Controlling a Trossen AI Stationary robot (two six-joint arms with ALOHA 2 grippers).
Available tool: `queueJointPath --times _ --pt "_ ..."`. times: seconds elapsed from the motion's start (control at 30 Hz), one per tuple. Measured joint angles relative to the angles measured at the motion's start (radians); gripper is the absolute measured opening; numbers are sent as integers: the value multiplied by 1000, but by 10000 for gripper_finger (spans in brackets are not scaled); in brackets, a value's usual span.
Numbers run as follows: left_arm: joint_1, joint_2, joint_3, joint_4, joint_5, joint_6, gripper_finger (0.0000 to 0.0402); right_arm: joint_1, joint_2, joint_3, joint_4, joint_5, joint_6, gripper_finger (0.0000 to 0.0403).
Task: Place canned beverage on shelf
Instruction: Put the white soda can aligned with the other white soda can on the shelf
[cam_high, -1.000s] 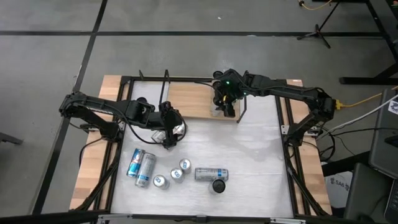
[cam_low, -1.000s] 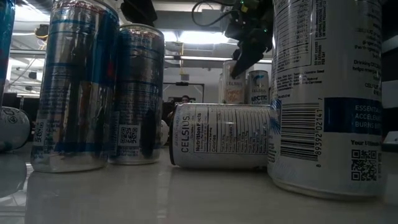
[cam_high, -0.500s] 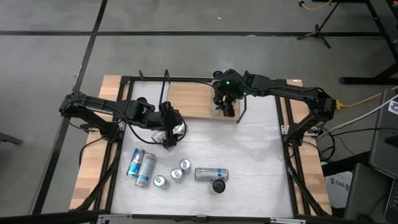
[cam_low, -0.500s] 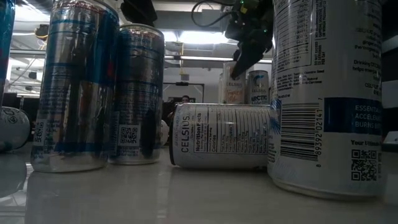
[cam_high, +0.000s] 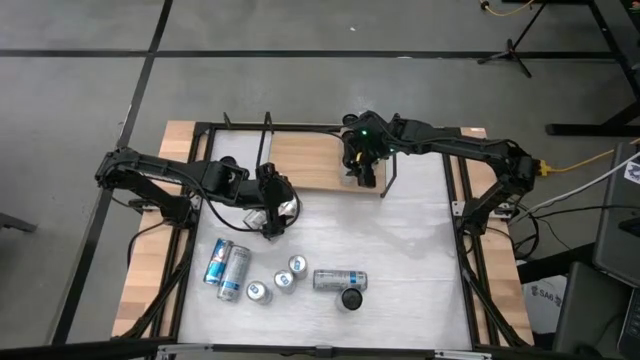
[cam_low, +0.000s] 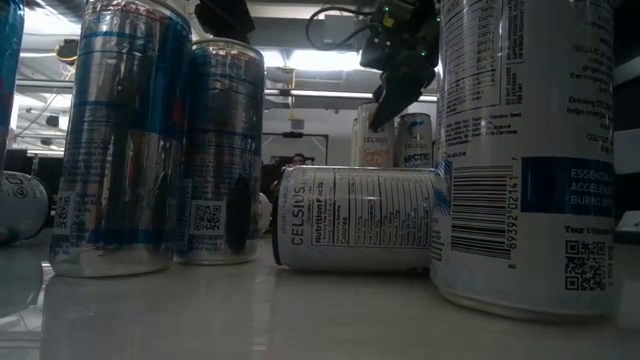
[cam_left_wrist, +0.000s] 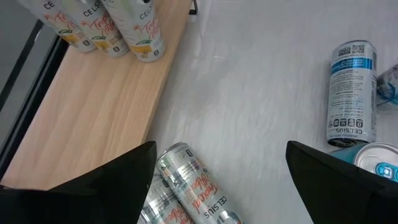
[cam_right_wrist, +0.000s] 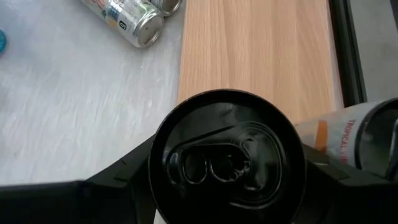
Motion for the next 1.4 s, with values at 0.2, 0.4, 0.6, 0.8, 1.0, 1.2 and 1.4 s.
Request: queueJointPath --times 0.2,0.4,0.6,0.8,1.0,1.2,1.4 --pt "0 0 0 1 0 0 348 0 0 -1 1 15 5 259" --pt "0 0 0 1 0 0 348 0 0 -3 1 24 5 293" --pt "0 0 0 1 0 0 348 0 1 2 -2 28 5 308" --pt "0 0 0 18 0 0 348 0 1 45 -1 28 5 309" --pt "0 0 0 19 0 0 348 0 1 110 -35 29 5 309" --pt "0 0 0 21 0 1 348 1 1 202 -137 -34 5 310" --pt "0 0 0 22 0 0 348 16 -2 248 -188 -248 6 310"
